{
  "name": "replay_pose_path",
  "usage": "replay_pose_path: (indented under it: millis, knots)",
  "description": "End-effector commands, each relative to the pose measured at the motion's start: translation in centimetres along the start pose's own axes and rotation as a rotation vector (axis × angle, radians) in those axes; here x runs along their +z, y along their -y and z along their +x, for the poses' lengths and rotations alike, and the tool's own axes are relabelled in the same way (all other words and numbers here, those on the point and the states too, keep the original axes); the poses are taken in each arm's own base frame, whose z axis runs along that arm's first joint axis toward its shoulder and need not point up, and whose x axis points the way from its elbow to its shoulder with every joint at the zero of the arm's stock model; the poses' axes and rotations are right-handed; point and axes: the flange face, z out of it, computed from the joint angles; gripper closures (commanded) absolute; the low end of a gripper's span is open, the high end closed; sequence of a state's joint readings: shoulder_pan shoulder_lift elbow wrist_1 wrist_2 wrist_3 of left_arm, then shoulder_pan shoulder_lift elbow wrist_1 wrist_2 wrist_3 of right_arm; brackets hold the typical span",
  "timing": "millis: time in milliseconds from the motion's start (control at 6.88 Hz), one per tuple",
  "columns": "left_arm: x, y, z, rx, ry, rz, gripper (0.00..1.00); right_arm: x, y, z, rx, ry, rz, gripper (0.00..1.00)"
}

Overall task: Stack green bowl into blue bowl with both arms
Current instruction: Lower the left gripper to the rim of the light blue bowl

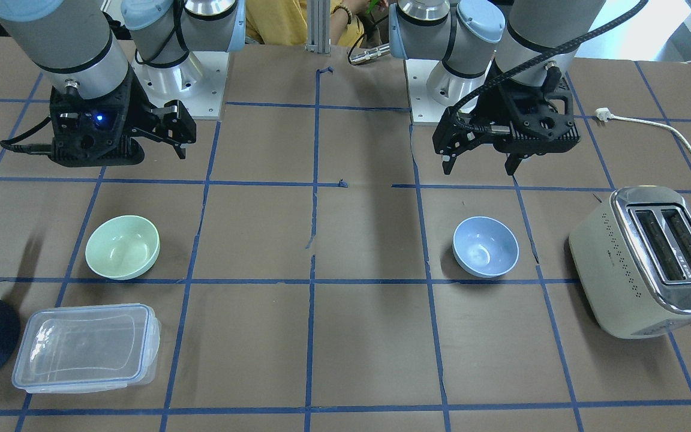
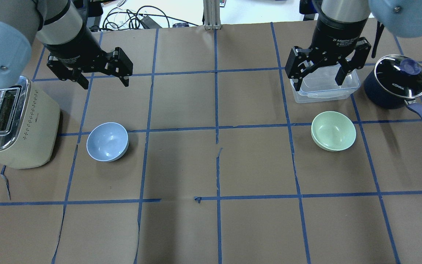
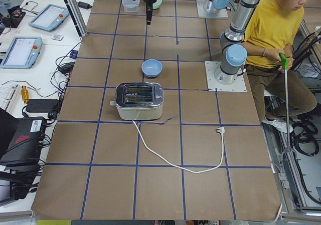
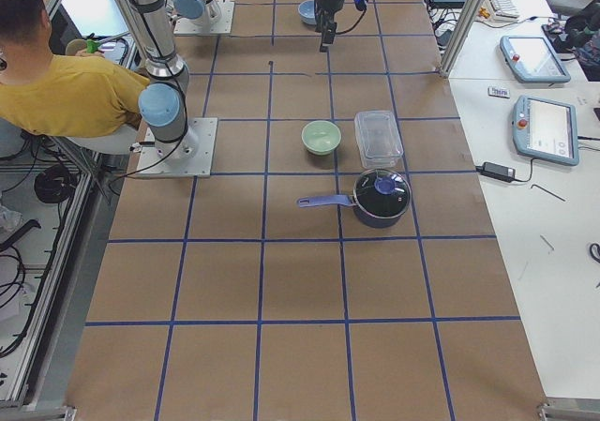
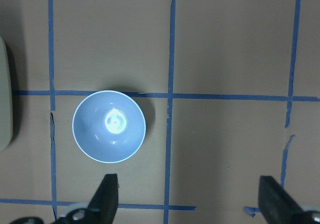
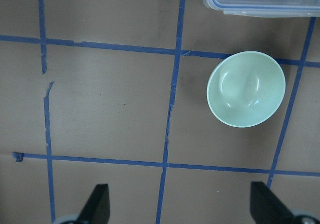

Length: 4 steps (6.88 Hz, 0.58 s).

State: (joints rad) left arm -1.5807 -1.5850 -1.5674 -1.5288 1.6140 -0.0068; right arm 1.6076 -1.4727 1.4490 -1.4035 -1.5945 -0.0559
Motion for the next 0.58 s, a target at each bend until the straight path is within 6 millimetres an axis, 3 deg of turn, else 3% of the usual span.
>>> replay_pose_path:
  millis: [0, 145, 436]
  knots:
    - [4.1, 1.1, -7.3, 0.008, -0.015, -0.072, 0.0, 0.4, -0.1, 0.0, 0.002, 0.003, -0.008, 0.0]
    - [8.5, 1.0, -12.7, -0.012, -0.023, -0.093, 0.0, 0.7, -0.1, -0.1, 0.0, 0.003, -0.014, 0.0]
    - [16.9, -0.2, -16.8, -0.05, -0.035, -0.111, 0.0, 0.7, -0.2, -0.3, -0.001, -0.001, -0.014, 0.0]
